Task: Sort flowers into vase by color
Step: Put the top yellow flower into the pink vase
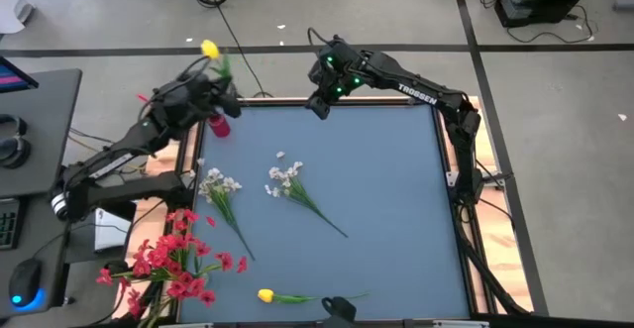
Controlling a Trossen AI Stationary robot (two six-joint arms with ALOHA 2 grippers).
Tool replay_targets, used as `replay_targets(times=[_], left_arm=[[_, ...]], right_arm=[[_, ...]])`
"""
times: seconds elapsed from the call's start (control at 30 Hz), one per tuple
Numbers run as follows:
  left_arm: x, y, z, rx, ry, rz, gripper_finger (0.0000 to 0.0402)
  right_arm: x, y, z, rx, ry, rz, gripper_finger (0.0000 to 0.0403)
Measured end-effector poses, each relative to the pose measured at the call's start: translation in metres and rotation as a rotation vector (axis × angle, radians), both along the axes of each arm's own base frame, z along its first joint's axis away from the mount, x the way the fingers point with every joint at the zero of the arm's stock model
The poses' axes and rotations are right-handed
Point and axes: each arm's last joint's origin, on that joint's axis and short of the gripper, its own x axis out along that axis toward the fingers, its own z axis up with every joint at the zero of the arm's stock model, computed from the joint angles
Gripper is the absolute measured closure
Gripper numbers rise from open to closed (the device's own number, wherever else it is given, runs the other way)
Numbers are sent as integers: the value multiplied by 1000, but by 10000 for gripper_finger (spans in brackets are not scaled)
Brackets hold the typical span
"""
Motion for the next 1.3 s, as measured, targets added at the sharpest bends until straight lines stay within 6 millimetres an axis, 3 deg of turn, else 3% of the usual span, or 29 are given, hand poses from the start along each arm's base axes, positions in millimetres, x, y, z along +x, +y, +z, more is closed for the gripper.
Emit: replay_targets(times=[0.27,0.43,0.97,1.3], left_arm=[[-39,-14,4,18,63,251,395],[-52,-14,-1,-25,77,353,395],[-61,-3,-6,-65,131,462,394],[-48,14,-22,-190,127,489,385]], right_arm=[[1,-1,2,-17,-17,5,239],[1,-1,2,-24,-23,8,239],[1,-1,3,-38,-30,14,239],[1,-2,3,-51,-22,2,239]])
